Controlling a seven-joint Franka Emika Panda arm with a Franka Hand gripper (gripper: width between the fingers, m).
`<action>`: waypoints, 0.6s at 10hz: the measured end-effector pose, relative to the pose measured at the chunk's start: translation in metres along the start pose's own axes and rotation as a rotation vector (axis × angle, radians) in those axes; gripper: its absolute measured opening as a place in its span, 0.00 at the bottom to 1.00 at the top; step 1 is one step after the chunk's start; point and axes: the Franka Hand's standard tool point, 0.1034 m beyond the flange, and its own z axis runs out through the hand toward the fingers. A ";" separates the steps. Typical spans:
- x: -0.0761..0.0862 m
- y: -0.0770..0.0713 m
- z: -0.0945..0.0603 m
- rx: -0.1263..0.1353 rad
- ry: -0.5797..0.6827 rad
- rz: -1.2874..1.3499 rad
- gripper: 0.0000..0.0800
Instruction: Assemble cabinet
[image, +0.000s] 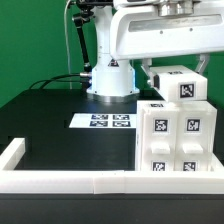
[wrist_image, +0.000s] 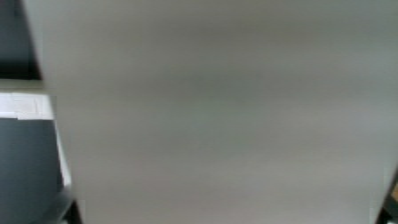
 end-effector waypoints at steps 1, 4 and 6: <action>-0.002 -0.001 0.005 0.001 -0.006 -0.002 0.68; -0.003 -0.002 0.009 -0.003 0.035 -0.002 0.68; -0.013 -0.006 0.007 -0.006 0.069 0.024 0.68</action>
Offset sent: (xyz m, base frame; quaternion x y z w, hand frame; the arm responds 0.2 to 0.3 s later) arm -0.0162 0.0010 -0.0156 0.0010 0.0257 0.0129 0.9996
